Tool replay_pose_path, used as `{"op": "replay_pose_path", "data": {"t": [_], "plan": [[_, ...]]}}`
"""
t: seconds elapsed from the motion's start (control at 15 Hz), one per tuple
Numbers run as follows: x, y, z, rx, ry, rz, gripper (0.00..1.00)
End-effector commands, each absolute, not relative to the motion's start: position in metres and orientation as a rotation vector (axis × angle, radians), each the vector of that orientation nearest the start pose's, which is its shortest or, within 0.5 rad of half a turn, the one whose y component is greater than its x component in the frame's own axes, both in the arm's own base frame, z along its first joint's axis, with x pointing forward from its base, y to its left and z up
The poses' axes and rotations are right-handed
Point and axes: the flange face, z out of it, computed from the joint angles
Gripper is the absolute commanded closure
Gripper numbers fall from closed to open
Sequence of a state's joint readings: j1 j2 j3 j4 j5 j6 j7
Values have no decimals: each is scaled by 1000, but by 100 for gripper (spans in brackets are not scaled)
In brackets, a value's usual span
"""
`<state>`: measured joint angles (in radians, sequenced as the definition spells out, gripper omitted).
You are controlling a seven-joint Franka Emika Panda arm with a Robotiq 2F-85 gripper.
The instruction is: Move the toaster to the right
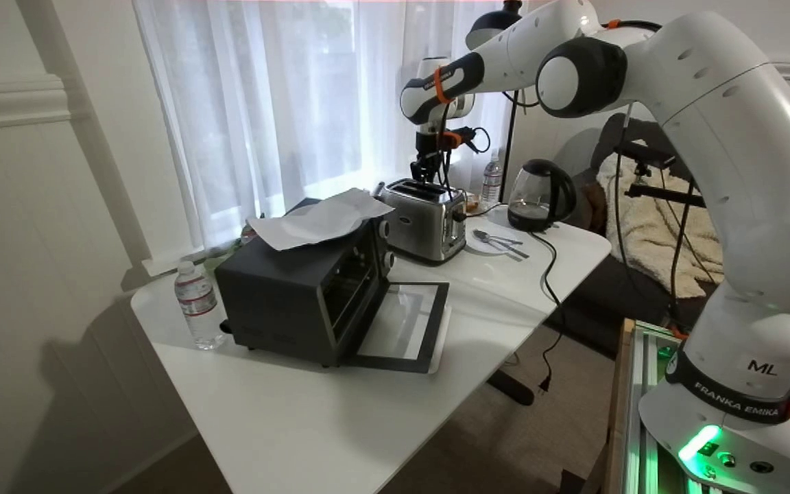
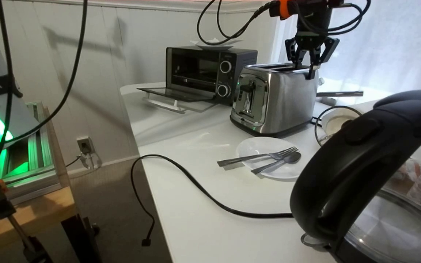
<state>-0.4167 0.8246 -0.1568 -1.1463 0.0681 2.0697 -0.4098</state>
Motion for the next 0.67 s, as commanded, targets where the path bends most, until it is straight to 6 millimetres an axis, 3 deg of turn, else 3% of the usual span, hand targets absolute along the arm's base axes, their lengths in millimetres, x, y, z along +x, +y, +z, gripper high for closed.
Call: {"op": "replay_pose_path", "data": {"t": [0.0,0.6], "plan": [[663,-406,336,-3239,395,-132,83],[657,-418,338,-3232,544,-134,83]]}}
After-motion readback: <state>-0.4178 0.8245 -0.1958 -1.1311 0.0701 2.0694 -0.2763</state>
